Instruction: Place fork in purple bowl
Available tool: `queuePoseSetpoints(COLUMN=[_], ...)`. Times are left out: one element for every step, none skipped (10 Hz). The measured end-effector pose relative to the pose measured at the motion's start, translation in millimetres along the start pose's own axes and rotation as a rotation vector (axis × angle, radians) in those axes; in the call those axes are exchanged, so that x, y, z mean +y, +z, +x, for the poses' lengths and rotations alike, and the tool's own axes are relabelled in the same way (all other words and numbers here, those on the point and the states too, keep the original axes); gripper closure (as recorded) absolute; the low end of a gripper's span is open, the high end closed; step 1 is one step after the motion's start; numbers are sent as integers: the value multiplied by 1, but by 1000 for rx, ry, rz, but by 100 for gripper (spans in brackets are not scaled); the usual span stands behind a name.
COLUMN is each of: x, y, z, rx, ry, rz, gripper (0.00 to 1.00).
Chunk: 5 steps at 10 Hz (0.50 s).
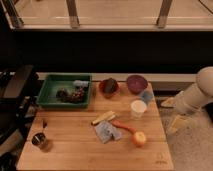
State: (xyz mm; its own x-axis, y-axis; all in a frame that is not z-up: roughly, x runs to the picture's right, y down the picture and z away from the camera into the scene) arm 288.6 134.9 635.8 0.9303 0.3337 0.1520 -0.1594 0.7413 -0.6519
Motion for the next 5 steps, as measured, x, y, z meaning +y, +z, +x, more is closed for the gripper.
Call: queuePoseSetpoints(x=[0,0,-1,-1,-1], y=[0,0,0,1,8], z=[0,0,0,0,-4], rx=[0,0,-1,-13,-39], ry=[0,0,1,6,2], rz=[0,0,-1,-11,-27], gripper=[20,20,20,20,20])
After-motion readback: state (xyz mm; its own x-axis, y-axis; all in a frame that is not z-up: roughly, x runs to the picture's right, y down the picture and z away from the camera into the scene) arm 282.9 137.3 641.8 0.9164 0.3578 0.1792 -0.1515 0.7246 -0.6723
